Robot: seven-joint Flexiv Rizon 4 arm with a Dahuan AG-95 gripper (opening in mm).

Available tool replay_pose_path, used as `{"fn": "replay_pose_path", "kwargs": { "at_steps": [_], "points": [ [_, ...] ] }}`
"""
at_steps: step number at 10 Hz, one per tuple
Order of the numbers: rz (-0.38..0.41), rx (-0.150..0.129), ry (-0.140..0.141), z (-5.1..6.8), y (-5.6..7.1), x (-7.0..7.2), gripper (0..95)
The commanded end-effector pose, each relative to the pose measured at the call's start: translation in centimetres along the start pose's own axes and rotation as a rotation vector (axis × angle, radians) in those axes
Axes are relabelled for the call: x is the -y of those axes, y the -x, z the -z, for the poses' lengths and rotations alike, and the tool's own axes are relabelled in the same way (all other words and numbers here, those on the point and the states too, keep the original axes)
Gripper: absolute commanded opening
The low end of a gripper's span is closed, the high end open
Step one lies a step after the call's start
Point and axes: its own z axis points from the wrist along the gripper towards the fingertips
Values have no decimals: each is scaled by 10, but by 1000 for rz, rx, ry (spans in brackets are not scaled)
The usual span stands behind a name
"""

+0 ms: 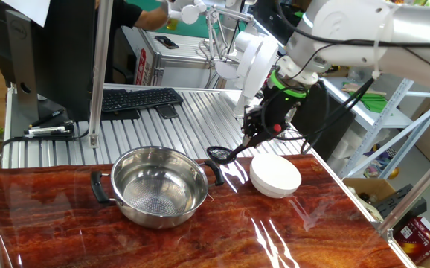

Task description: Scoop water with a large spoon from one bowl to another

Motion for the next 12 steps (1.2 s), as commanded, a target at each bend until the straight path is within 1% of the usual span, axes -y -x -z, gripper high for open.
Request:
{"fn": "replay_pose_path", "kwargs": {
  "at_steps": [1,5,12],
  "points": [
    [5,-6,9,1,2,6,0],
    [25,-6,19,4,4,20,0],
    [73,0,25,2,12,46,0]
  ]
}}
